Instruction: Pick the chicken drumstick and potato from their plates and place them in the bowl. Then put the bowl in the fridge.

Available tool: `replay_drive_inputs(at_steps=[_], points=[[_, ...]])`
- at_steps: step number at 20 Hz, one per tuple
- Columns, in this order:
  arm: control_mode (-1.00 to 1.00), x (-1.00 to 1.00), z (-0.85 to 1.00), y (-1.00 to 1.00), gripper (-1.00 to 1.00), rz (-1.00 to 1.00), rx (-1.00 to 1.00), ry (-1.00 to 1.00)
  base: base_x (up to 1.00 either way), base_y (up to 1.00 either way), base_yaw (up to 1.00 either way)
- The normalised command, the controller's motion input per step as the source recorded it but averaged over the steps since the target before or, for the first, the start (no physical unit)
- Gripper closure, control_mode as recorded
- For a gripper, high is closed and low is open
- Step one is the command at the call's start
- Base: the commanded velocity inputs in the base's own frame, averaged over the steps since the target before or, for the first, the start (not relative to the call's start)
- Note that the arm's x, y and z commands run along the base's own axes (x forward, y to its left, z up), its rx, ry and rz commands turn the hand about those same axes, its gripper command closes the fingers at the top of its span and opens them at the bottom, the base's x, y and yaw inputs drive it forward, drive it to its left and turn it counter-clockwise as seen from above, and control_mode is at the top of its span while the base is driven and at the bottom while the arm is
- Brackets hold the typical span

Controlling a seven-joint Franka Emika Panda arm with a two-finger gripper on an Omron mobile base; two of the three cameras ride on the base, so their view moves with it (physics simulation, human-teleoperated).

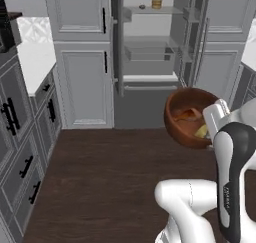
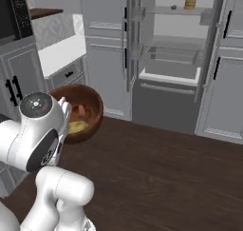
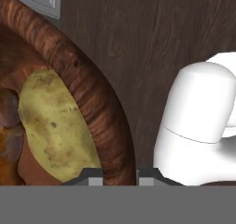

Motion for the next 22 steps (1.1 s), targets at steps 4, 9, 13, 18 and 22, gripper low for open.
replay_drive_inputs(at_steps=[4, 9, 13, 18, 22], points=[[1.0, 0.0, 0.0, 0.0, 1.0, 0.0, 0.0, 0.0, 1.0, -0.42, -0.1], [1.0, 0.0, 0.0, 0.0, 1.0, 0.0, 0.0, 0.0, 0.98, -0.69, -0.02], [1.0, 0.0, 0.0, 0.0, 1.0, 0.0, 0.0, 0.0, 1.0, -0.25, -0.03], [1.0, 0.0, 0.0, 0.0, 1.0, 0.0, 0.0, 0.0, 0.99, -0.33, -0.02], [1.0, 0.0, 0.0, 0.0, 1.0, 0.0, 0.0, 0.0, 1.0, -0.32, -0.01]])
